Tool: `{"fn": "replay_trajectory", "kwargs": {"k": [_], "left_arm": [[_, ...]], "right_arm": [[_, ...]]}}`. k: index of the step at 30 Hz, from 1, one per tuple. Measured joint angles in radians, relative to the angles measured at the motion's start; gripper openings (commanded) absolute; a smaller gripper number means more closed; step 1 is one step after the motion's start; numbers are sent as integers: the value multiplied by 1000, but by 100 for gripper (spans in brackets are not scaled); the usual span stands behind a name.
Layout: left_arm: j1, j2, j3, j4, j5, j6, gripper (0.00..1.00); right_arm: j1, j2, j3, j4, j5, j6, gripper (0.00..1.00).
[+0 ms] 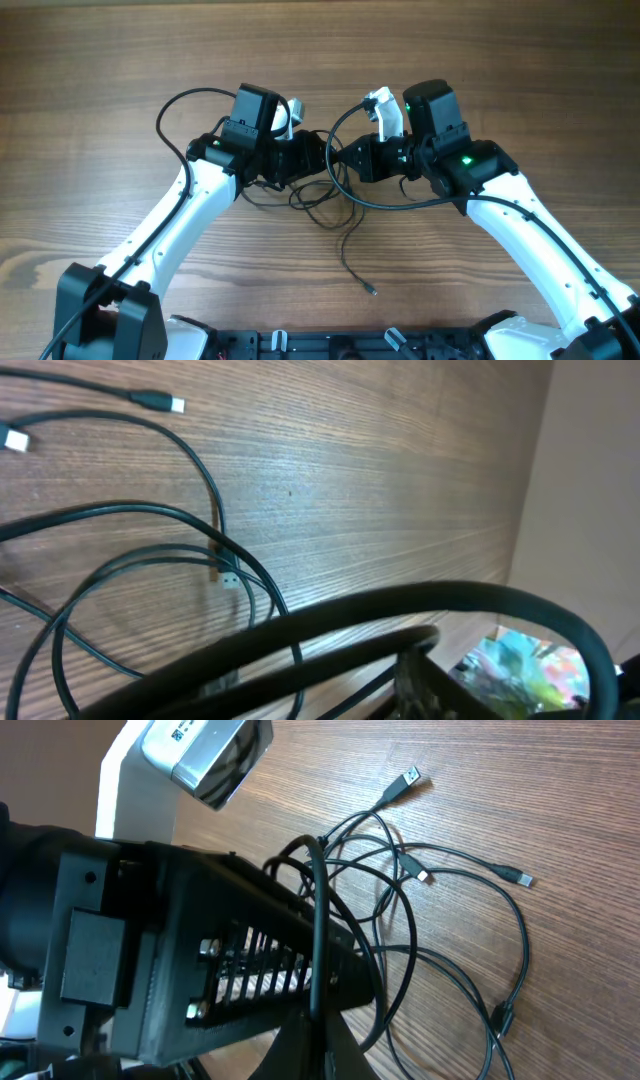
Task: Untangle cables
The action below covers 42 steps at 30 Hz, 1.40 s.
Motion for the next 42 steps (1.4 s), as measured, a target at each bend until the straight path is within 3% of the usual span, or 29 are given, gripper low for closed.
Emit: {"fn": "replay_trajectory", "kwargs": {"k": [7,18,32,34,36,37,38,42], "left_arm": [[1,0,-1,-97,17,-5,57],[6,0,-1,-101,37,-4,56],[-87,27,-53,16,-87,3,54],[-98,54,-68,15,-134,3,47],[-100,78,-79,9,-175,6,27],[-100,88,-82,5,-194,9,9],[-98,95,-83,4,-209,21,4],[-67,97,-85,-11,-241,53,4]], "right_arm": [[0,0,0,0,0,0,5],[0,0,0,0,0,0,5],[0,0,0,0,0,0,5],[0,0,0,0,0,0,5],[0,0,0,-3,0,0,5],[0,0,0,-5,0,0,4],[0,0,0,-5,0,0,4],[0,0,0,-27,49,3,4]]}}
